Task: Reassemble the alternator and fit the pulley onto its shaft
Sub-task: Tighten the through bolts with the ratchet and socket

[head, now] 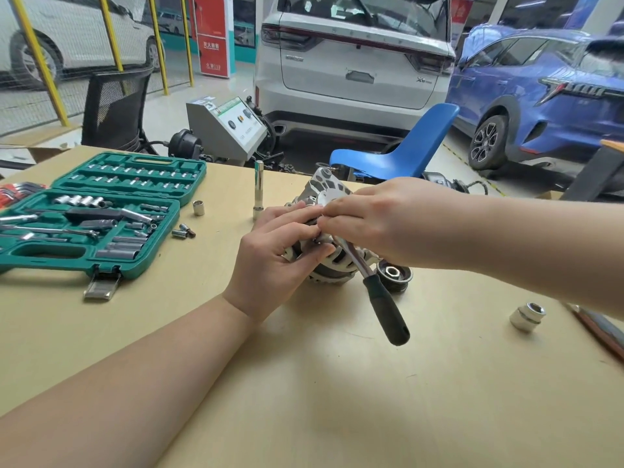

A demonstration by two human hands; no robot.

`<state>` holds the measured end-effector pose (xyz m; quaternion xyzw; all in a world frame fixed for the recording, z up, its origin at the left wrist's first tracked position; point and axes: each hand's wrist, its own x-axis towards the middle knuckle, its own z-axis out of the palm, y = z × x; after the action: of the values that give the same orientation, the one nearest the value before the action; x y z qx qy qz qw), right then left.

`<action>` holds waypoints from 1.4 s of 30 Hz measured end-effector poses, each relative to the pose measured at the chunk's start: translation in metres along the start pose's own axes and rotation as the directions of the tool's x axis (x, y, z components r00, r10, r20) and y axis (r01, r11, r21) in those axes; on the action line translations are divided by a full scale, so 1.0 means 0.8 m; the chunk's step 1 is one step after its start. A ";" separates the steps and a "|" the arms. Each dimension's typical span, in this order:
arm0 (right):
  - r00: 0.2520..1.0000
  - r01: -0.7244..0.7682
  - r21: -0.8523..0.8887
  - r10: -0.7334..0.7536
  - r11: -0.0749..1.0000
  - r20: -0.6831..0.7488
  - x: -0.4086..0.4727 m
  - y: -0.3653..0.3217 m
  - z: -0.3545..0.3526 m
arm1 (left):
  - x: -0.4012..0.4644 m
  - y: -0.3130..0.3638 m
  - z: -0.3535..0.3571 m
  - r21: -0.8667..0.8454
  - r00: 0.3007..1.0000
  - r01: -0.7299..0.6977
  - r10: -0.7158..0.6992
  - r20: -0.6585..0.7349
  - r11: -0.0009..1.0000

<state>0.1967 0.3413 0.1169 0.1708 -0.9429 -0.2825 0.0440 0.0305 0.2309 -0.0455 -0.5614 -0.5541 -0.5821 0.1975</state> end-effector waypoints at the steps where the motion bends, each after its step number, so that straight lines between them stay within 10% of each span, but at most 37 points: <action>1: 1.000 0.012 -0.013 -0.012 1.000 0.007 -0.001 0.002 0.000 | 0.001 -0.001 -0.001 -0.001 1.000 -0.001 0.001 0.002 1.000; 14: 0.996 0.084 -0.025 -0.084 0.996 -0.003 -0.001 0.006 0.013 | 0.016 -0.030 -0.002 -0.098 0.846 0.433 -0.367 0.385 0.896; 23: 0.991 0.136 -0.050 -0.136 0.989 -0.005 0.004 0.001 0.010 | 0.016 -0.038 0.007 -0.167 0.913 0.349 -0.294 0.282 0.922; 34: 0.970 -0.231 0.011 0.229 0.973 0.081 0.001 -0.007 0.003 | 0.022 -0.009 0.028 -0.131 0.884 0.454 -0.429 0.185 0.881; 42: 0.664 -0.725 0.478 0.687 0.496 0.295 0.026 -0.003 0.007 | 0.017 0.006 0.033 -0.056 0.886 0.454 -0.444 0.134 0.889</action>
<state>0.1770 0.3351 0.1102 -0.2339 -0.9686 0.0439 0.0725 0.0423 0.2578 -0.0381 -0.4588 -0.6541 -0.6014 0.0002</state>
